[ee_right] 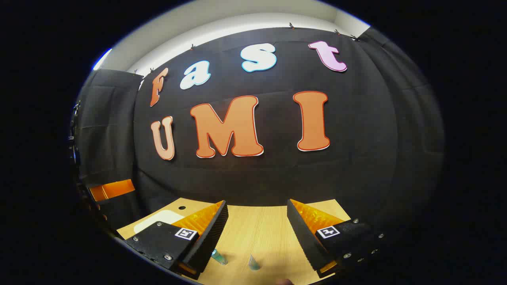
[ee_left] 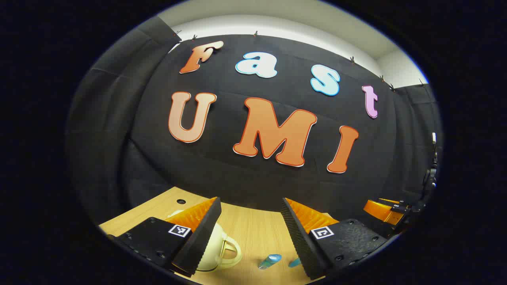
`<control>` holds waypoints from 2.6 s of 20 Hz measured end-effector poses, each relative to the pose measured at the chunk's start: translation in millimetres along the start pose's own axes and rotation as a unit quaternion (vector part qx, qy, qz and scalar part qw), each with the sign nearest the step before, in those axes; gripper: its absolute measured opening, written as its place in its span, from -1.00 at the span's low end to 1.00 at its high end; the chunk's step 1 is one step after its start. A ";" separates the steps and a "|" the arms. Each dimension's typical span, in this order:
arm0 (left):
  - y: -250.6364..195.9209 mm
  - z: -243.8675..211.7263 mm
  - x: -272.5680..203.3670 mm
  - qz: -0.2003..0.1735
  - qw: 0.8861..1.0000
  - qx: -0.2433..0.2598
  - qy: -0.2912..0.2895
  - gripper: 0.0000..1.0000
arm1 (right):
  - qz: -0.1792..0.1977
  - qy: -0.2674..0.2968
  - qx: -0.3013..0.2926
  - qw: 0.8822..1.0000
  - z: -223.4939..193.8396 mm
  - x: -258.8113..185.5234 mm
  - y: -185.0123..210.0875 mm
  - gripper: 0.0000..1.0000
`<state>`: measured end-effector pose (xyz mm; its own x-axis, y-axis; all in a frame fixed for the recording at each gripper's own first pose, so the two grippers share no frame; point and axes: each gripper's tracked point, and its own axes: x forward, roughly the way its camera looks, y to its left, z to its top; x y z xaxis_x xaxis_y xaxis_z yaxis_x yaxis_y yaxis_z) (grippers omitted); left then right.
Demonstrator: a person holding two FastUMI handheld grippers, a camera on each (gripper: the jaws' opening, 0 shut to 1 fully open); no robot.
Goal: First open the suitcase, pack the skin care products into it, and then close the suitcase.
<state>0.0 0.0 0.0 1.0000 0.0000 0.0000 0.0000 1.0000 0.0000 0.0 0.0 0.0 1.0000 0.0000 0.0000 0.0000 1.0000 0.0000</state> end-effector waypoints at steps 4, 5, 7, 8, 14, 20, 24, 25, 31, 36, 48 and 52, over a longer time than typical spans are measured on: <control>20.5 16.2 21.5 -0.015 0.999 0.034 -0.005 0.90 | -0.025 -0.017 -0.008 1.000 3.1 -1.4 12.8 0.89; 21.2 17.3 25.2 -0.019 0.999 0.038 -0.005 0.90 | -0.032 -0.018 -0.011 0.999 2.4 -2.4 14.7 0.89; 21.5 12.2 29.6 -0.028 0.999 0.043 0.000 0.91 | -0.041 -0.011 -0.014 0.999 -3.5 -6.5 15.4 0.89; 21.3 10.0 29.5 -0.031 0.999 0.043 -0.001 0.94 | -0.039 -0.009 -0.018 0.999 -4.5 -7.8 17.0 0.89; 36.8 -7.4 24.6 -0.005 0.999 0.052 0.008 0.94 | -0.042 0.008 -0.031 0.999 -10.6 -15.3 16.8 0.89; 45.3 -25.4 17.0 0.015 0.996 0.091 0.021 0.94 | -0.029 0.020 -0.039 0.999 -17.8 -18.8 20.6 0.89; 43.8 -43.8 18.0 0.015 0.991 0.127 0.041 0.94 | -0.024 0.029 -0.044 0.998 -25.6 -22.0 19.4 0.89; 43.0 -48.3 19.0 0.011 0.989 0.139 0.042 0.94 | -0.025 0.033 -0.044 0.998 -28.2 -21.3 17.5 0.89; 45.2 -93.2 28.3 -0.001 0.967 0.240 0.080 0.96 | -0.039 0.050 -0.035 0.997 -41.7 -20.4 7.1 0.89; 45.1 -164.4 42.0 -0.031 0.928 0.342 0.144 0.96 | -0.053 0.073 -0.030 0.995 -61.0 -20.4 -2.5 0.89; 50.7 -293.5 47.9 -0.086 0.777 0.578 0.234 0.96 | -0.100 0.124 0.005 0.987 -99.2 -20.6 -41.0 0.89; 53.2 -311.6 62.7 -0.094 0.733 0.631 0.237 0.95 | -0.113 0.131 0.004 0.985 -104.0 -20.9 -53.4 0.89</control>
<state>62.7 53.2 -311.6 0.8702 0.1615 -0.4654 0.4361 0.1868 0.8803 -20.9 -53.4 -104.0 0.9402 -0.2209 -0.2595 0.2231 0.9746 -0.0213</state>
